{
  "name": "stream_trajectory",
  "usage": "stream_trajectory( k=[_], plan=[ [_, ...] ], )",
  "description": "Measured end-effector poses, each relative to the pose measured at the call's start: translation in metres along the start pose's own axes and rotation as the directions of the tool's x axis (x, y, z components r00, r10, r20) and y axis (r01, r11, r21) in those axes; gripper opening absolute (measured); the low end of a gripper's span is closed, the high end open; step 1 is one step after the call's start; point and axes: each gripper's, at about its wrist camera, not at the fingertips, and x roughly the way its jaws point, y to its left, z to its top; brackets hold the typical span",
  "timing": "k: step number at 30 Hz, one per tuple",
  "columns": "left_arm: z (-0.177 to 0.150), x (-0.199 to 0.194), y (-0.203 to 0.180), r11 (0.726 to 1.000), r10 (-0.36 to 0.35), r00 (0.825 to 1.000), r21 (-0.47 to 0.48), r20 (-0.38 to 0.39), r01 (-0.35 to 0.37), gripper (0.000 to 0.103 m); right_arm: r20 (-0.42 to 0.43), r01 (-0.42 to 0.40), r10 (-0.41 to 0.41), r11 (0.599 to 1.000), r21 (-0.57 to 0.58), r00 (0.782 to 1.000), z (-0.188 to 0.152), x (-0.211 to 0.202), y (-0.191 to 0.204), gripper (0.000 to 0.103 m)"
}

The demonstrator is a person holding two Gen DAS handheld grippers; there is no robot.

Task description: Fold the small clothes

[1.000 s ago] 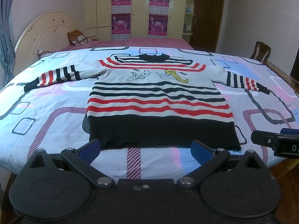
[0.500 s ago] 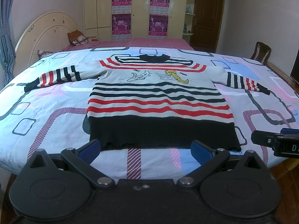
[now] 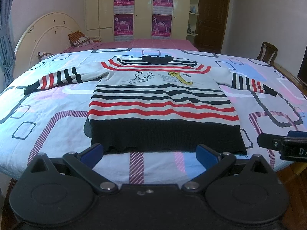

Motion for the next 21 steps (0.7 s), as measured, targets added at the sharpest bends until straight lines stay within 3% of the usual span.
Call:
stream_trajectory(
  k=[21],
  plan=[
    [0.0013, 0.0003, 0.0003, 1.0, -0.007, 1.0, 0.004, -0.003, 0.007, 0.103, -0.005, 0.003, -0.003, 1.0, -0.004, 1.0, -0.0013, 0.0018, -0.001, 0.103]
  ],
)
